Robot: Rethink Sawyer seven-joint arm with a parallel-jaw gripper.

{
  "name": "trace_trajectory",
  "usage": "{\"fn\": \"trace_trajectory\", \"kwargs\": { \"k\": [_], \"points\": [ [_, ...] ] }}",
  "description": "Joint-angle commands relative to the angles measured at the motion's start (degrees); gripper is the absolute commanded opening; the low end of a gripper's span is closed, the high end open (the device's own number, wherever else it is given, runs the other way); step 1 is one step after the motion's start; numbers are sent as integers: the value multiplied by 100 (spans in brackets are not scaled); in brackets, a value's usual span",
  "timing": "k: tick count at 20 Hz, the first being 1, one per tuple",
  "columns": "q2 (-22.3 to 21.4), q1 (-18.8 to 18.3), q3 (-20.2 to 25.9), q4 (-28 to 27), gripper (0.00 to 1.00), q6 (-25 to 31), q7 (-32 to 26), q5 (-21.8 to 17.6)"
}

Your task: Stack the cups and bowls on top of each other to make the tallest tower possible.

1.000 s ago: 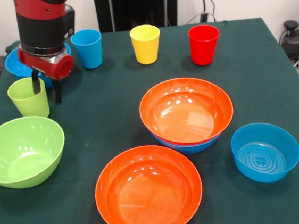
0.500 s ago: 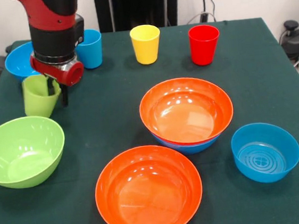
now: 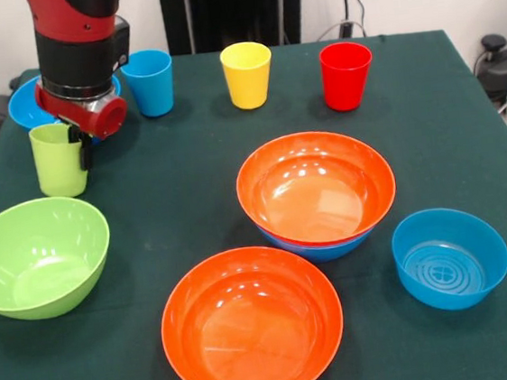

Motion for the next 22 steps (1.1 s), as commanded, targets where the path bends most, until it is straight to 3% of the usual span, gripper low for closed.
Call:
{"fn": "trace_trajectory", "kwargs": {
  "k": [1,9,13,19,22],
  "points": [
    [27,191,479,-88,0,395,-45,-68],
    [-602,377,644,-41,0,1389,172,535],
    [-788,553,597,-333,0,2074,340,891],
    [-843,970,328,-919,0,2937,736,1292],
    [-802,1116,270,-1028,0,3031,949,1498]
  ]
}}
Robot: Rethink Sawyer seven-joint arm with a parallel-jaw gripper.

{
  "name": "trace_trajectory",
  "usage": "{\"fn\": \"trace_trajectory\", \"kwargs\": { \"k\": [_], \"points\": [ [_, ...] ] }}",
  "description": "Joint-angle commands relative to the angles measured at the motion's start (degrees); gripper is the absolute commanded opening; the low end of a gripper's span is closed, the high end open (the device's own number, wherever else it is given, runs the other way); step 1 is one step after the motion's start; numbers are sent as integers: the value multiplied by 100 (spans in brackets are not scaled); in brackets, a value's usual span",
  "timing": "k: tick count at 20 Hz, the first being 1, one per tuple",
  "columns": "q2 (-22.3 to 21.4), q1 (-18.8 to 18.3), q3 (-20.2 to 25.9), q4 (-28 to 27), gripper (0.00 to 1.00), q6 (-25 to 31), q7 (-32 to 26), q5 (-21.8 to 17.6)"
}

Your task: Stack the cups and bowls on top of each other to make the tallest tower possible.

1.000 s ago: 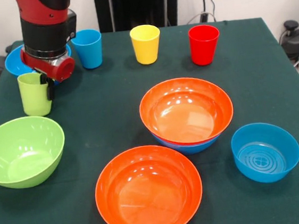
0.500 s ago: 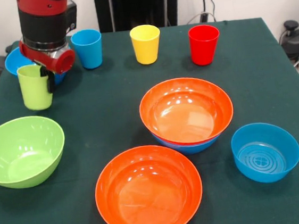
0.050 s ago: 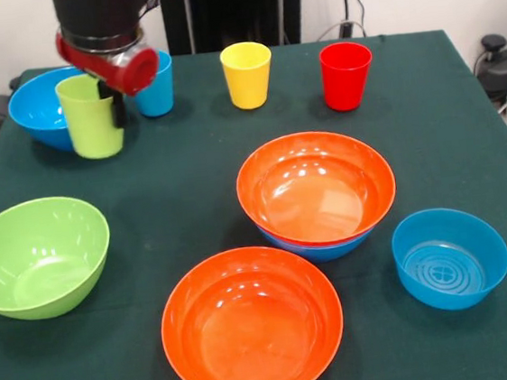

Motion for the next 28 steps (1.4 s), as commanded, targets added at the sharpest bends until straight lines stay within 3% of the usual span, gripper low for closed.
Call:
{"fn": "trace_trajectory", "kwargs": {
  "k": [1,6,8,15,17,23,28],
  "points": [
    [-3,460,275,-692,0,878,1033,513],
    [170,820,39,-1017,0,1183,1393,789],
    [352,1023,-156,-1328,0,1587,1689,891],
    [1457,1748,-978,-3422,0,3802,2386,722],
    [1657,1845,-1075,-3757,0,4277,2550,731],
    [2033,2047,-1166,-4311,0,4588,2969,798],
    [2195,2137,-1153,-4480,0,4481,3432,1066]
  ]
}}
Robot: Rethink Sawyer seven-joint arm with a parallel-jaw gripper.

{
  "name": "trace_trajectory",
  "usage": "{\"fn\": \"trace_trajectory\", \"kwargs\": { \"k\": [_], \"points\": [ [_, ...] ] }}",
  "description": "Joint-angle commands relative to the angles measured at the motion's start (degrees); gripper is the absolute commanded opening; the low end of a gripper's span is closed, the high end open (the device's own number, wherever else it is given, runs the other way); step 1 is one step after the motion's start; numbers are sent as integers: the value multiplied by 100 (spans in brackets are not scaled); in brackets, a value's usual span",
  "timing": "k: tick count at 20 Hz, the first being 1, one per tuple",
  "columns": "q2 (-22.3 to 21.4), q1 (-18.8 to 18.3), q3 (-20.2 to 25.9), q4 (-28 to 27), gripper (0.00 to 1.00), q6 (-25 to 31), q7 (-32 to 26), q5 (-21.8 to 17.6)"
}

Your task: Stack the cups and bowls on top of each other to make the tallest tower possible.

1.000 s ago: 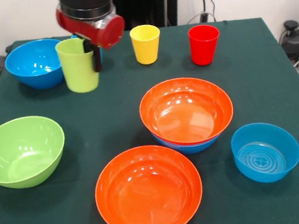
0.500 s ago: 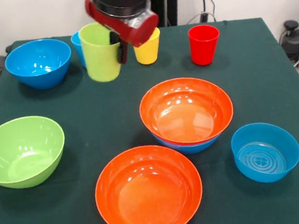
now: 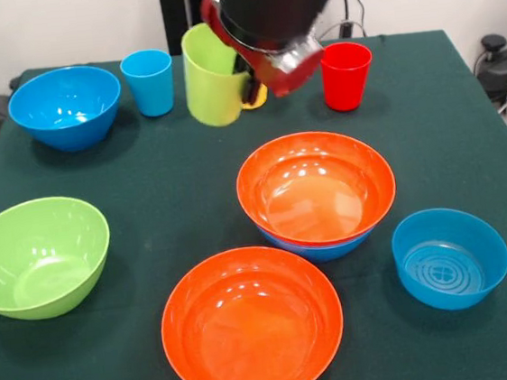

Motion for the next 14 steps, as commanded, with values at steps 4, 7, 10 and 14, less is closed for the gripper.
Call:
{"fn": "trace_trajectory", "kwargs": {
  "k": [4,7,10,14],
  "points": [
    [555,154,132,-722,0,116,1687,287],
    [641,111,135,-838,0,-65,1675,346],
    [626,90,134,-887,0,-143,1640,410],
    [416,86,153,-706,0,-244,1574,540]
  ]
}}
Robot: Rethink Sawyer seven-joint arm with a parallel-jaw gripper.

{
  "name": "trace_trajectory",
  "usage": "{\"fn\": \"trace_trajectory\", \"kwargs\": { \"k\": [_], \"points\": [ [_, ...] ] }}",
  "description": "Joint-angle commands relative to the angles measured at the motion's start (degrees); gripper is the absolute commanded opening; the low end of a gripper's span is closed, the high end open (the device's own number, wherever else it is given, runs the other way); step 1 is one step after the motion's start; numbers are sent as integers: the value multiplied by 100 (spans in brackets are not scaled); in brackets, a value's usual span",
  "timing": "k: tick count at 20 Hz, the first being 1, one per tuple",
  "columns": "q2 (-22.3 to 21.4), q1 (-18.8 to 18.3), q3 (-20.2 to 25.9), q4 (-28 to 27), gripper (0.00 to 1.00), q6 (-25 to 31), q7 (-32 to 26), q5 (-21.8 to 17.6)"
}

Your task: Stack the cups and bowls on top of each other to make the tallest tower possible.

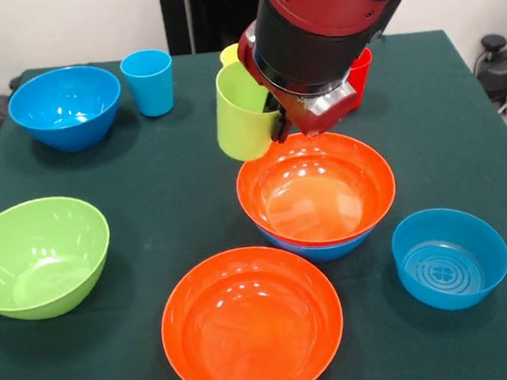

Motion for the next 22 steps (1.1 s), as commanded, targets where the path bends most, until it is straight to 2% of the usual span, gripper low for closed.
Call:
{"fn": "trace_trajectory", "kwargs": {
  "k": [1,8,16,22],
  "points": [
    [-178,-2,280,36,0,-292,1038,235],
    [-385,10,353,482,0,-704,933,434],
    [-356,196,289,392,0,-1219,1039,459],
    [-275,193,331,511,0,-1608,1168,604]
  ]
}}
